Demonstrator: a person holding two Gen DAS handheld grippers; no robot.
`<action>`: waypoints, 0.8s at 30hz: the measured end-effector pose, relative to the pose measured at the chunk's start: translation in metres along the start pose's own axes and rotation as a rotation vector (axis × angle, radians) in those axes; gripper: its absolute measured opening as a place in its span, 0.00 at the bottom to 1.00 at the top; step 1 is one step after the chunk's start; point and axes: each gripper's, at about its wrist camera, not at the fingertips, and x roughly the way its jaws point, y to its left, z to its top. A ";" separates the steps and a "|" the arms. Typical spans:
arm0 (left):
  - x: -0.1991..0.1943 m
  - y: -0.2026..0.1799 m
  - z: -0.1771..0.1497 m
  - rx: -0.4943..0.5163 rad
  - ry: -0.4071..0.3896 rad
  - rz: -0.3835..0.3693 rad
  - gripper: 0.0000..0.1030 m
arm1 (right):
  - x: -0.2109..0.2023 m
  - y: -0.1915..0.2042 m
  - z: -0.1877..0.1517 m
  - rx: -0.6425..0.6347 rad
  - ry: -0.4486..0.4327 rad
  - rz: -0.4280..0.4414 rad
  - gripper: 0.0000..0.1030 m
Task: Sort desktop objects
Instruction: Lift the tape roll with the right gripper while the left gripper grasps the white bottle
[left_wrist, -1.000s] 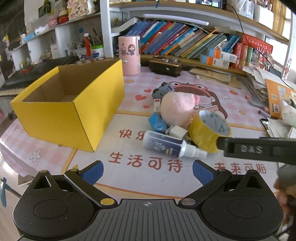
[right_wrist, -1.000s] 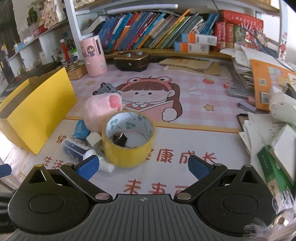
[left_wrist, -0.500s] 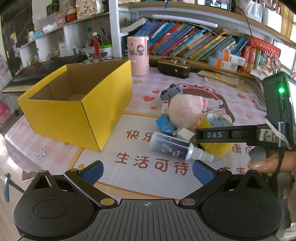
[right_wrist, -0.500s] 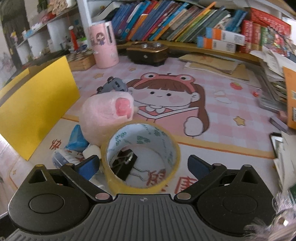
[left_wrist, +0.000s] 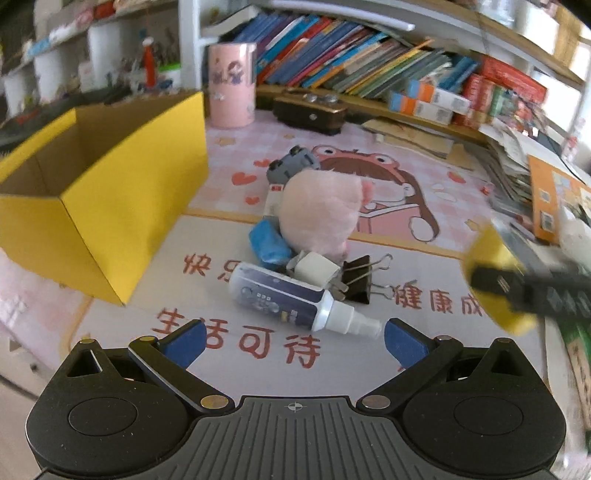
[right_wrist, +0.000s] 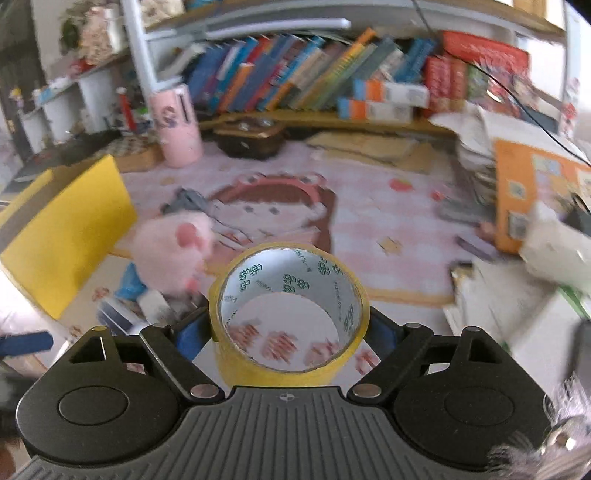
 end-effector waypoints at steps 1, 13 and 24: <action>0.003 0.001 0.001 -0.019 0.007 0.005 1.00 | -0.001 -0.002 -0.003 0.003 0.008 -0.006 0.83; 0.043 0.009 0.015 -0.210 0.040 0.076 0.91 | -0.012 -0.006 -0.014 -0.051 0.005 -0.010 0.83; 0.010 0.032 -0.001 -0.107 -0.001 0.012 0.55 | -0.001 0.008 -0.016 -0.081 0.050 0.050 0.83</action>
